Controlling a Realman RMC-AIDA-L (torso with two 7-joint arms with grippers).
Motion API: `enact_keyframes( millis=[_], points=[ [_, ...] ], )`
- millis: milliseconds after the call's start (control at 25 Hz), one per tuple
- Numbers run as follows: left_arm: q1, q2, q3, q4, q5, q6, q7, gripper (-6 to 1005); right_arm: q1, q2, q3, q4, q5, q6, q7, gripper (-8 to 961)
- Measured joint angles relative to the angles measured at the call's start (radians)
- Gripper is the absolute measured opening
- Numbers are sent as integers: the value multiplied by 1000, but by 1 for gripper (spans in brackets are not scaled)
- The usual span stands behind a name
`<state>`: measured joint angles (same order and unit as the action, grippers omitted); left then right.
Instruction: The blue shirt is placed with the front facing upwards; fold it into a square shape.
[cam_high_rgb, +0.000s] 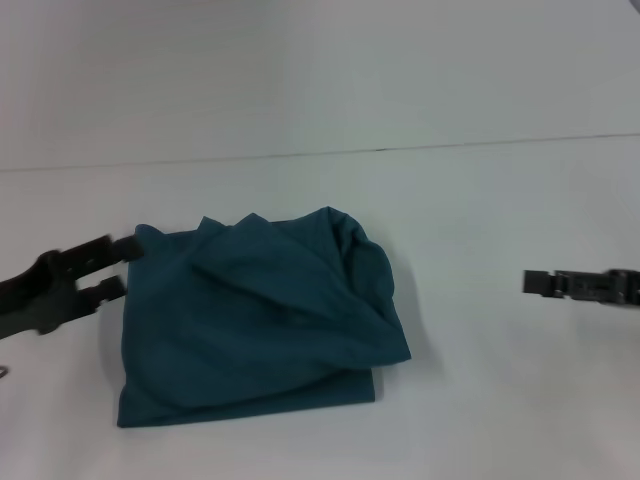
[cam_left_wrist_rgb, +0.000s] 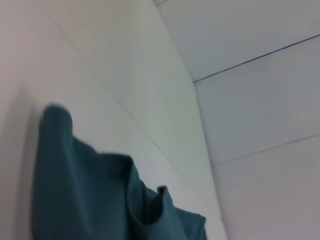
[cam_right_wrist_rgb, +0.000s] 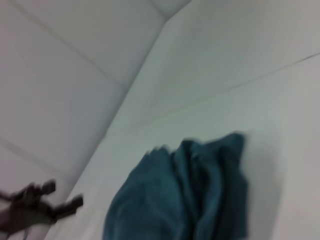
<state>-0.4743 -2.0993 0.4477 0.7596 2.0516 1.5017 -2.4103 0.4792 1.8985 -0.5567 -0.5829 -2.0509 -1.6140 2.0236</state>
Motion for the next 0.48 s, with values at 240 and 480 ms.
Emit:
enact_keyframes(
  millis=[240, 480],
  points=[
    [60, 6, -9, 84, 29, 34, 79, 799, 180, -12, -123, -79, -114, 22, 160, 884],
    [75, 3, -32, 103, 86, 17, 116, 799, 412, 4, -200, -126, -318, 129, 378, 883]
  ],
)
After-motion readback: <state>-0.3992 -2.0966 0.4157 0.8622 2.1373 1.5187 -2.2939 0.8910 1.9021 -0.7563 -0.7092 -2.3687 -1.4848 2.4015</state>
